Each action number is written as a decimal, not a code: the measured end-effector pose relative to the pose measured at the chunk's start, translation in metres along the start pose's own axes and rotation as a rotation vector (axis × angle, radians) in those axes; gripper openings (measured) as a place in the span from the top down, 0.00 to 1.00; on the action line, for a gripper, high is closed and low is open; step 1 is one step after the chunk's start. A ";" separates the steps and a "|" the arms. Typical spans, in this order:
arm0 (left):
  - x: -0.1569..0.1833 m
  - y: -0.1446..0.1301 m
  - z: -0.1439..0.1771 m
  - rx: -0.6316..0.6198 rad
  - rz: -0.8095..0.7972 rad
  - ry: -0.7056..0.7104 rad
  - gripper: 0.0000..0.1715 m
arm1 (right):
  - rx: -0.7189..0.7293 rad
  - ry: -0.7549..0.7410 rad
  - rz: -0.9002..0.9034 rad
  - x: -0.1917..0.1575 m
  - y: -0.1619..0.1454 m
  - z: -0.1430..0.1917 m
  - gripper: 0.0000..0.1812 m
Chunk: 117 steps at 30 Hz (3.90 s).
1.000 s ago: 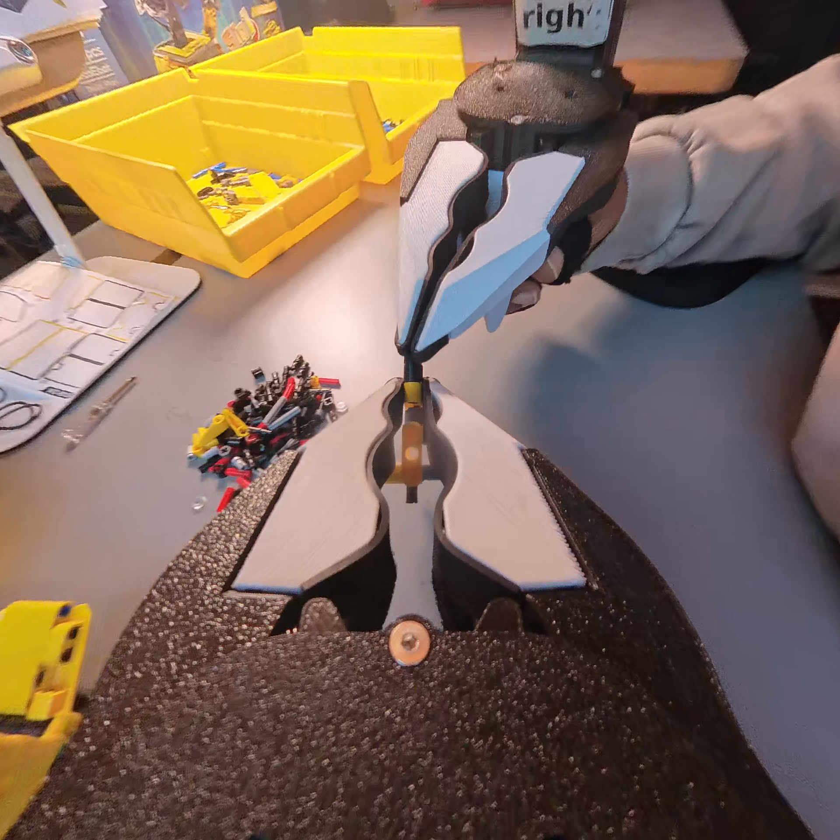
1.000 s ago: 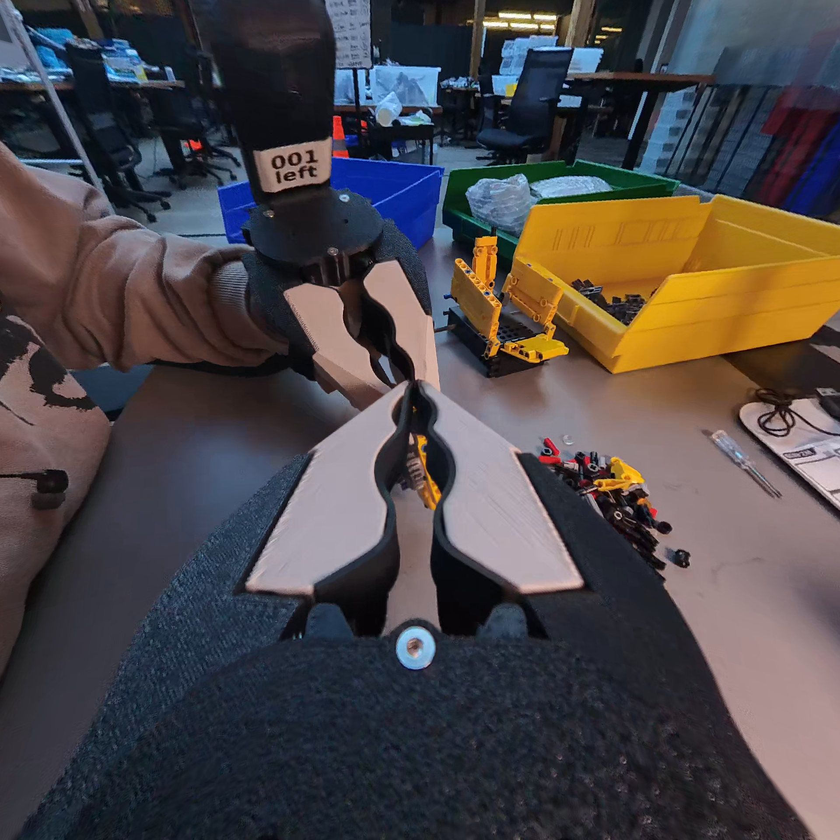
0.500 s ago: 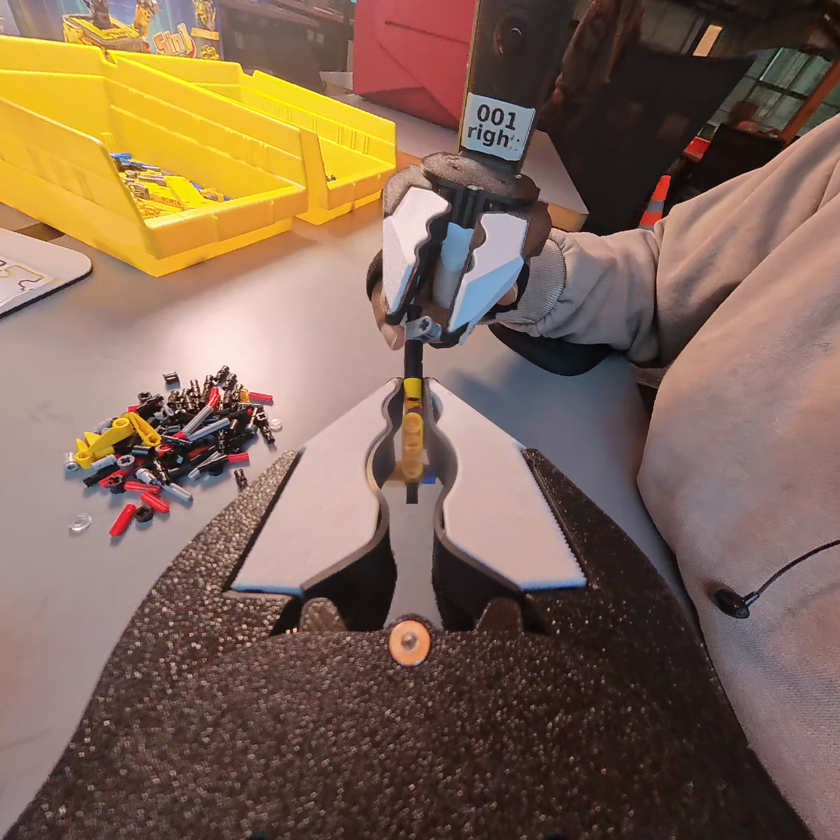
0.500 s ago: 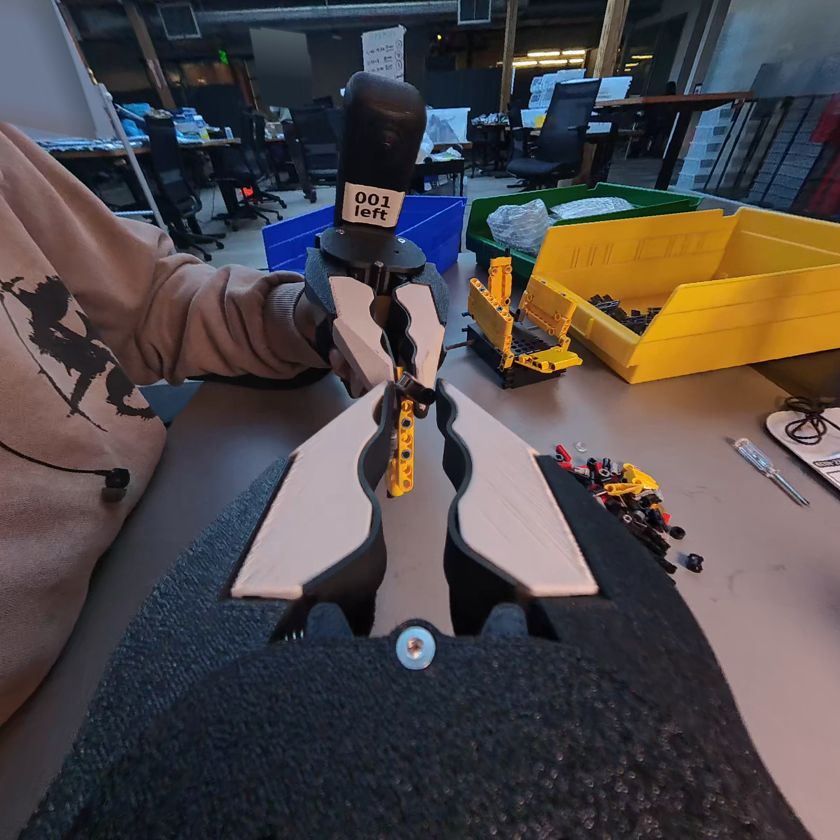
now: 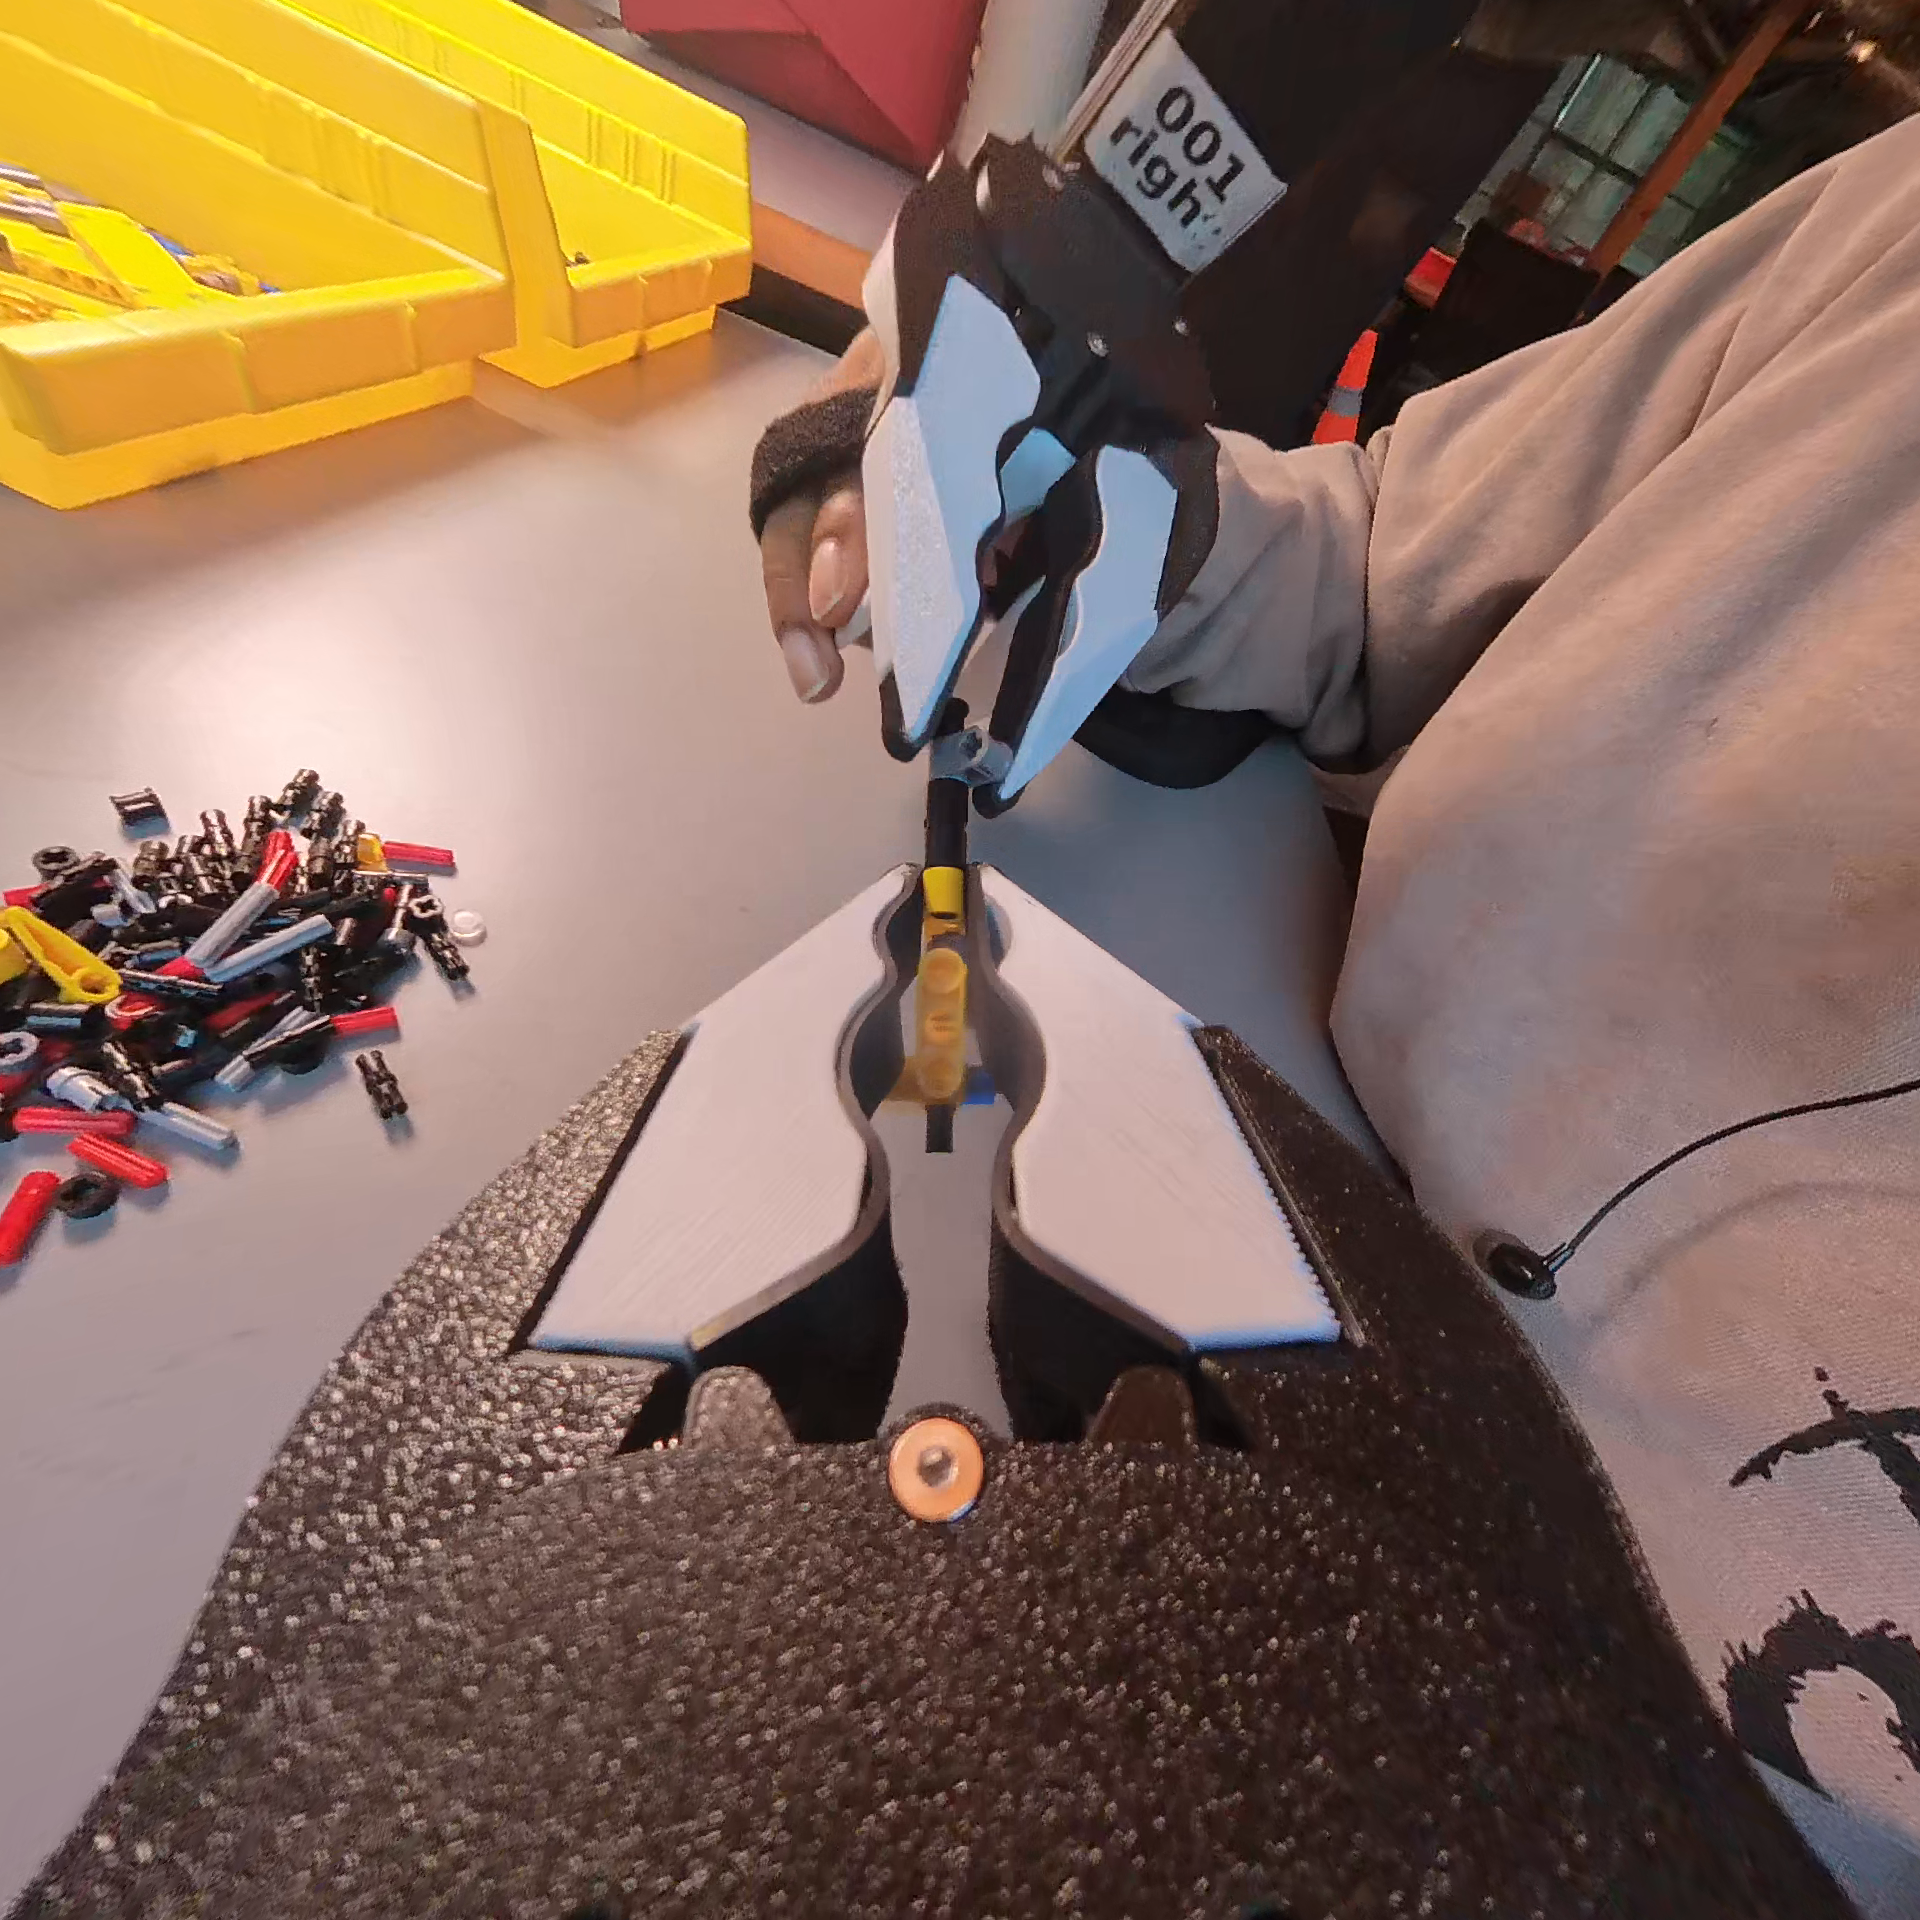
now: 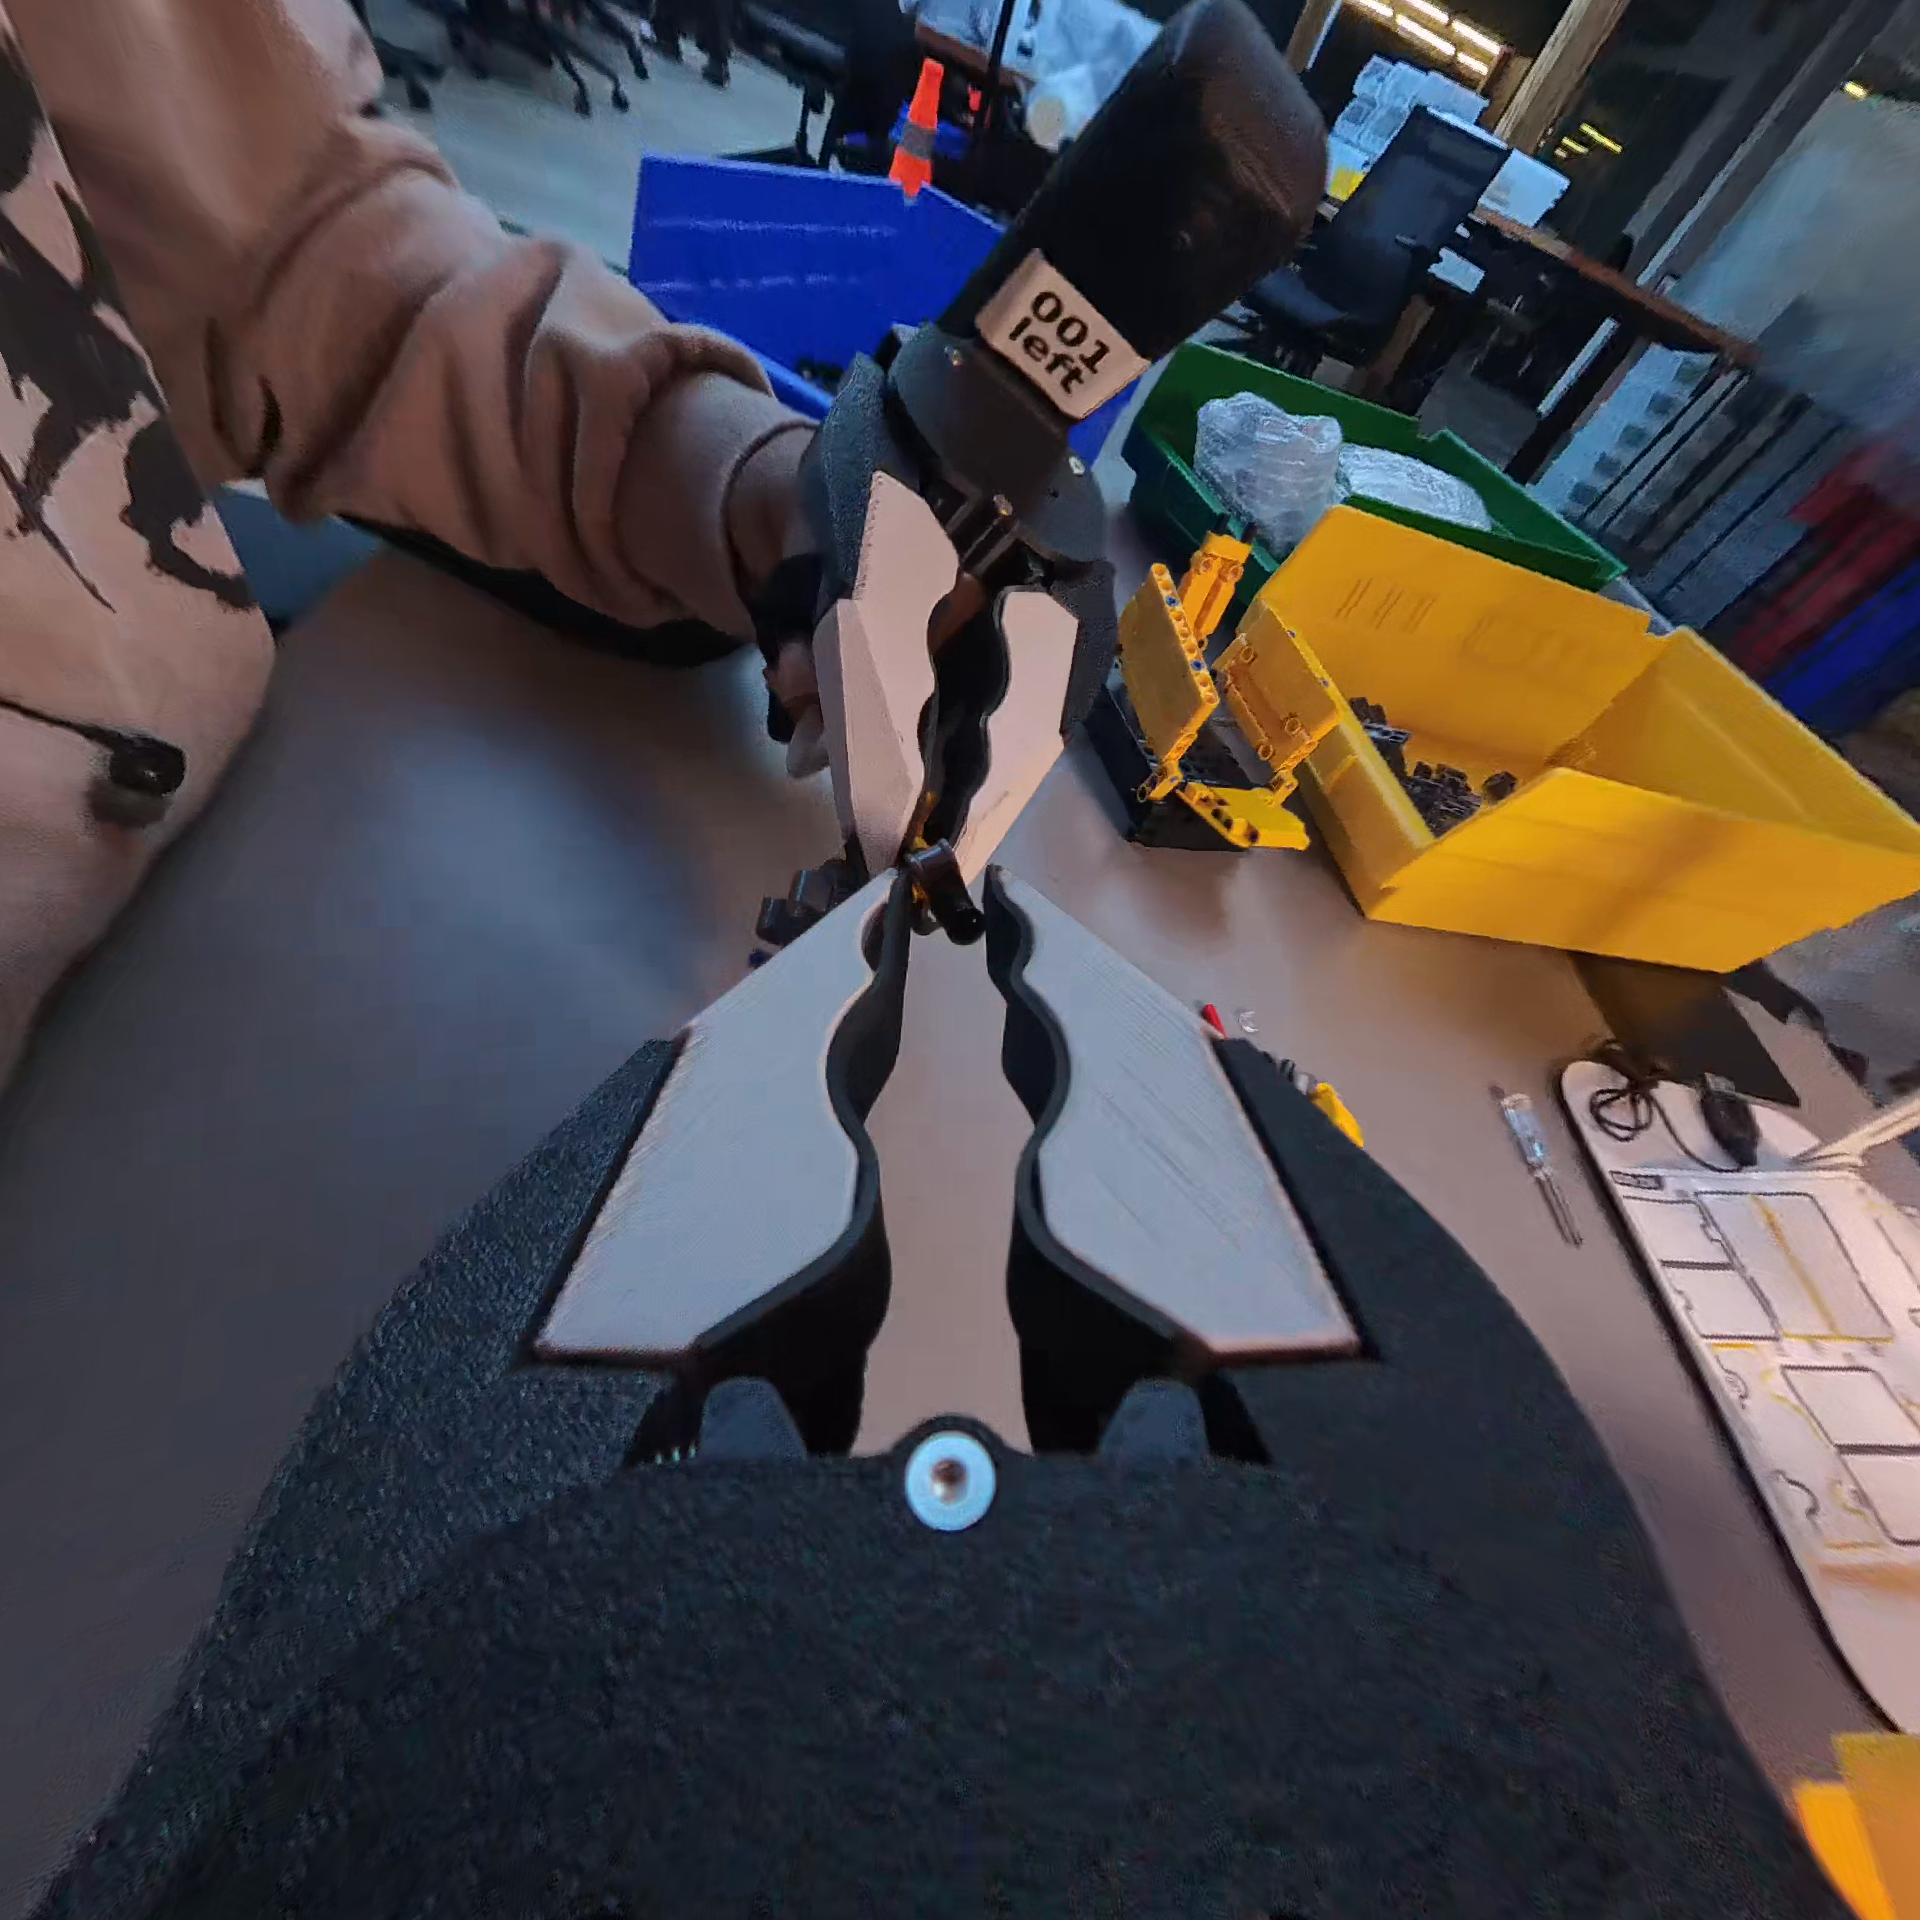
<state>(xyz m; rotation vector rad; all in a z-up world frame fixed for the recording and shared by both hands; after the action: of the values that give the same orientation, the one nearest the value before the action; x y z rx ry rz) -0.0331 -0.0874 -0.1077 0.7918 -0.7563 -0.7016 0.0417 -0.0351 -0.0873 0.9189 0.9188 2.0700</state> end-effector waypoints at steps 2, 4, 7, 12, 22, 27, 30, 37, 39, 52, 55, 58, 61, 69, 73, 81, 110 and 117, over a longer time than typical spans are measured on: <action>0.000 -0.002 -0.002 -0.012 0.001 -0.003 0.96 | -0.034 0.001 0.027 -0.003 -0.001 -0.001 0.94; -0.002 -0.003 -0.002 -0.011 0.009 -0.003 0.96 | -0.054 0.049 -0.033 -0.002 -0.003 -0.001 0.95; -0.007 0.000 0.003 0.014 -0.013 0.054 0.96 | -0.031 0.163 -0.293 0.008 -0.008 -0.004 0.96; 0.000 0.007 0.009 -0.009 -0.272 0.281 0.96 | 0.160 0.499 -0.808 0.018 -0.013 -0.007 0.97; 0.005 0.000 0.004 -0.019 -0.156 0.078 0.96 | 0.048 0.223 -0.295 0.000 -0.002 -0.008 0.94; 0.005 0.003 0.006 0.015 -0.159 0.101 0.96 | 0.051 0.251 -0.356 0.003 0.000 -0.006 0.96; 0.009 0.005 0.003 0.036 -0.174 0.072 0.95 | 0.069 0.274 -0.365 0.000 0.001 -0.009 0.96; 0.013 0.012 0.008 0.048 -0.154 0.065 0.96 | 0.115 0.288 -0.327 0.000 0.007 -0.002 0.96; 0.015 0.016 0.012 0.069 -0.142 0.054 0.96 | 0.134 0.290 -0.325 0.001 0.013 0.001 0.97; 0.020 0.016 0.019 0.034 -0.152 0.016 0.96 | 0.077 0.289 -0.213 0.005 0.019 0.021 1.00; -0.003 0.003 0.043 0.067 -0.081 0.088 0.96 | 0.161 0.076 -0.286 0.048 0.006 0.079 1.00; -0.012 0.003 0.044 0.092 -0.045 0.093 0.96 | 0.144 0.019 -0.249 0.047 0.007 0.090 1.00; -0.005 0.002 0.026 0.070 -0.052 0.048 0.96 | 0.075 0.073 -0.228 0.033 -0.001 0.056 1.00; 0.013 0.002 -0.001 0.031 -0.082 0.003 0.96 | 0.028 0.277 -0.237 -0.012 0.003 -0.007 0.86; 0.013 0.000 -0.002 0.019 -0.085 0.004 0.96 | 0.019 0.274 -0.247 -0.012 0.003 -0.012 0.88; 0.015 -0.002 -0.002 -0.005 -0.098 -0.001 0.96 | 0.083 0.333 -0.282 -0.012 0.004 -0.007 0.96; -0.001 -0.006 0.008 -0.001 -0.048 0.052 0.96 | 0.075 0.206 -0.307 -0.003 -0.003 -0.016 0.89; 0.005 -0.008 0.006 -0.013 -0.067 0.009 0.96 | 0.043 0.187 -0.183 -0.011 -0.005 -0.015 0.96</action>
<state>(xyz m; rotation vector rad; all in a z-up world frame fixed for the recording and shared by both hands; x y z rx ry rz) -0.0371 -0.0974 -0.1096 0.8105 -0.7186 -0.7617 0.0363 -0.0460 -0.1024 0.6444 1.1062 2.0083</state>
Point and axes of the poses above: each gripper's, where its closed fingertips meet, z back along the fingers, y out of its top, x = y × z across the jaws, the point moved 5 cm from there along z, back along the fingers, and after that the axes turned 14 degrees about -x, right-handed, at the moved point
